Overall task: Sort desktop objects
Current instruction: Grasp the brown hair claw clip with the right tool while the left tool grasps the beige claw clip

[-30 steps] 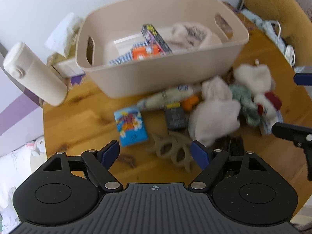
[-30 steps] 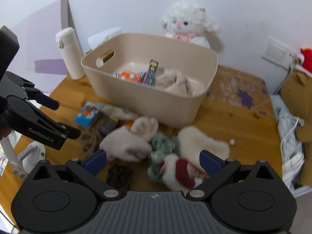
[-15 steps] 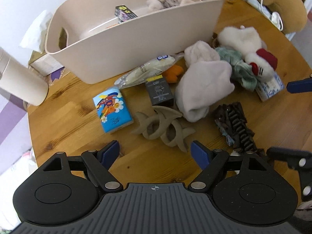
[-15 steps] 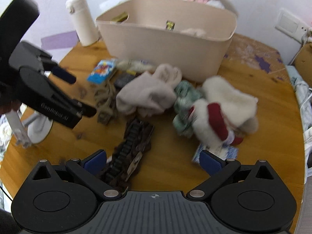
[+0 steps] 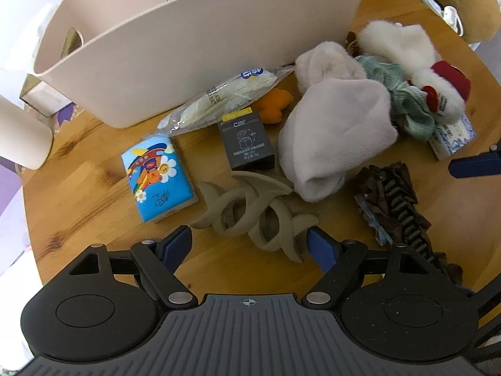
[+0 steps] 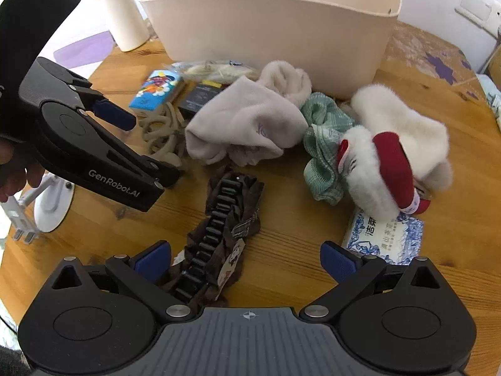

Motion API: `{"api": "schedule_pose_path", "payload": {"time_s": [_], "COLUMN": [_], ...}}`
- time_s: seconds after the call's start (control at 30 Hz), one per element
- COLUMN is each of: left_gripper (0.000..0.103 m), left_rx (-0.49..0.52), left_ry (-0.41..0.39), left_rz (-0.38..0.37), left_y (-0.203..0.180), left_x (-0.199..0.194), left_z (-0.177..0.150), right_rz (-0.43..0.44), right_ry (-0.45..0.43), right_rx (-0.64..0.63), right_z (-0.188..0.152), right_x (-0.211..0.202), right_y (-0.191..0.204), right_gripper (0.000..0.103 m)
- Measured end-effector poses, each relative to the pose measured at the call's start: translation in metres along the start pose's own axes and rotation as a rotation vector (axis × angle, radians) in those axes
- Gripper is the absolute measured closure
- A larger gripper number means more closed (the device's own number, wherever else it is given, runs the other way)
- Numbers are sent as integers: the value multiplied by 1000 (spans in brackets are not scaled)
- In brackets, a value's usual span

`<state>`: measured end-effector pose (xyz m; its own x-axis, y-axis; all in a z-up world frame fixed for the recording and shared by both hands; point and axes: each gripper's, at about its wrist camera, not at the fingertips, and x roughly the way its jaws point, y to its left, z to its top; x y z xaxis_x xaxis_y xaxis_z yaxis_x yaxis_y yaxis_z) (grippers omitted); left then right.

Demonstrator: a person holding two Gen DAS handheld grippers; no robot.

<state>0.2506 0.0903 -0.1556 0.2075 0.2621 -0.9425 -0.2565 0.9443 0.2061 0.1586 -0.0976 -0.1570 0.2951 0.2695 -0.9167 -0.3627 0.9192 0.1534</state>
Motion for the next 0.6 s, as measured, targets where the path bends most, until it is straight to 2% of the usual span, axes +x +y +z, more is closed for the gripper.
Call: {"api": "schedule_pose_path", "payload": {"time_s": [0.13, 0.27, 0.33, 0.37, 0.4, 0.43, 0.5, 0.6], "left_gripper": [20, 21, 25, 32, 34, 42, 48, 52], "left_rx": [-4, -41, -61, -78, -92, -89, -77, -79], "left_ry": [19, 9, 7, 5, 2, -6, -12, -9], "left_rz": [8, -26, -48, -71, -82, -81, -85, -85], "left_y": [-1, 4, 7, 9, 11, 11, 9, 9], "left_x": [10, 11, 12, 11, 10, 9, 7, 5], "left_z": [1, 2, 2, 2, 2, 2, 2, 2], "right_rz": [-4, 13, 13, 6, 6, 10, 17, 15], "right_ry": [13, 10, 6, 1, -5, -8, -12, -10], "right_rx": [11, 39, 40, 34, 25, 22, 18, 18], "right_z": [2, 2, 3, 3, 3, 3, 4, 4], "right_x": [9, 13, 15, 14, 14, 13, 13, 12], "right_y": [-2, -3, -1, 1, 1, 1, 1, -1], "right_gripper": [7, 16, 27, 34, 43, 48, 66, 75]}}
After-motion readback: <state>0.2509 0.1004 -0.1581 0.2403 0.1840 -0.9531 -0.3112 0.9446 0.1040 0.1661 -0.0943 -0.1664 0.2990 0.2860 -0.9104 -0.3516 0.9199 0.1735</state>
